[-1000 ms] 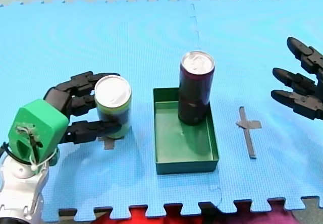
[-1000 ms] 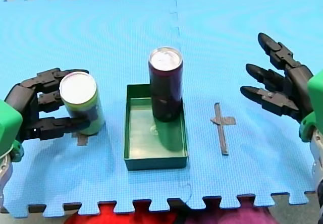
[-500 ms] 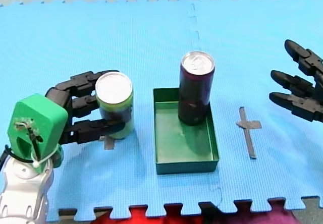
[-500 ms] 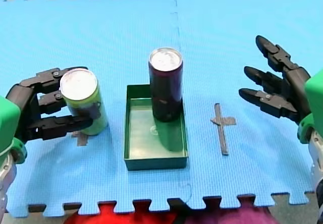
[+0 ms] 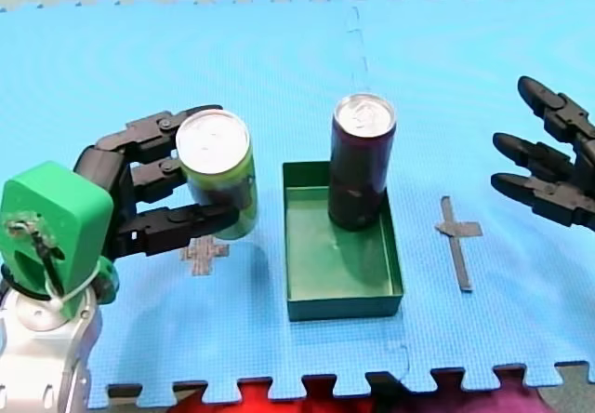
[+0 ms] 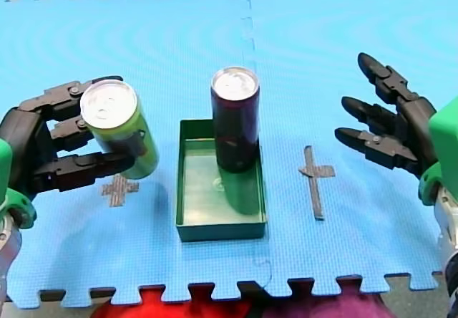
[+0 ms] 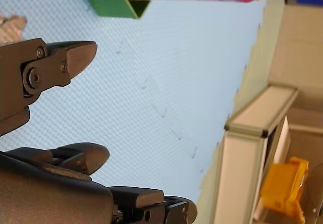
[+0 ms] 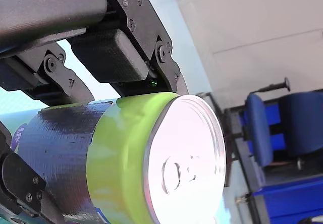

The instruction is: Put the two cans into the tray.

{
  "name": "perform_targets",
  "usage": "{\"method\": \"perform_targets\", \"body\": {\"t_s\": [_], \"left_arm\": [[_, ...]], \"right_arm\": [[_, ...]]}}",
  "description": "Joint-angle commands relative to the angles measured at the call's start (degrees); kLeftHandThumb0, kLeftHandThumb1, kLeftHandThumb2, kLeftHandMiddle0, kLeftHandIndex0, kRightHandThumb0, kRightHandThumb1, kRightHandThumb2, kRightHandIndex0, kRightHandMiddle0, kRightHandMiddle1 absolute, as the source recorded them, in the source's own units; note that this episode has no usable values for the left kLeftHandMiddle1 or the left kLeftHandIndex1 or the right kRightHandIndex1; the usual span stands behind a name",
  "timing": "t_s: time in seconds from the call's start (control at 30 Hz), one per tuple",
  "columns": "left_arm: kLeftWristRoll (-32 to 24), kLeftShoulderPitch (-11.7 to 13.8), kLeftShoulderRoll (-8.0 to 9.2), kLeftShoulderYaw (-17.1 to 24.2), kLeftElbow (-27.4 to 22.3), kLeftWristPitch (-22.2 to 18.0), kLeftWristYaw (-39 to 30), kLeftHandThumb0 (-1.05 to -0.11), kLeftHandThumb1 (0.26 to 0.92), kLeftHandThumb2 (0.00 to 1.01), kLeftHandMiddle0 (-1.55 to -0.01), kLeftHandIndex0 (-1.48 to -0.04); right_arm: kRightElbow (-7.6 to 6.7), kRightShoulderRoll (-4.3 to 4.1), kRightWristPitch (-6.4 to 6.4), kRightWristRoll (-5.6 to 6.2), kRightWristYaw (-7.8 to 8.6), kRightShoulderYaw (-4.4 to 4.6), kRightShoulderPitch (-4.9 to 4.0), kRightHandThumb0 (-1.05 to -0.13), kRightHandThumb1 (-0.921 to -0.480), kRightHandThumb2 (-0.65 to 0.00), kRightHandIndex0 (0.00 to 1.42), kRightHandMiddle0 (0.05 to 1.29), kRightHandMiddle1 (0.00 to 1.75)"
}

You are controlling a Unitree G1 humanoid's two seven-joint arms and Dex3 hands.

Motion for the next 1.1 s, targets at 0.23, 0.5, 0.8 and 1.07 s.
{"method": "perform_targets", "body": {"t_s": [0.23,0.5,0.8,1.07], "left_arm": [[-2.6,1.6,-0.38,1.8,-10.8,4.8,2.4,-0.598,0.713,0.0,-1.05,-1.12],[-3.3,1.6,-0.07,1.5,-12.2,4.3,1.9,-0.56,0.717,0.0,-1.02,-1.06],[-1.5,2.1,-1.31,-0.9,-14.1,4.4,3.4,-0.544,0.715,0.0,-1.0,-1.02],[-0.8,1.8,-1.77,-2.0,-14.6,5.2,3.9,-0.538,0.713,0.0,-0.99,-1.02]], "right_arm": [[0.2,-0.6,0.12,-0.15,-0.38,0.03,-0.04,-1.048,-0.921,-0.064,0.43,0.12,0.0],[0.36,-0.64,0.0,-0.3,-0.58,0.12,-0.04,-1.048,-0.921,-0.068,0.43,0.12,0.0],[0.37,-0.63,-0.06,-0.56,-1.21,0.29,-0.14,-1.048,-0.921,-0.074,0.44,0.12,0.0],[0.29,-0.81,0.07,-0.24,-0.75,0.01,-0.18,-1.048,-0.921,-0.075,0.43,0.12,0.0]]}}
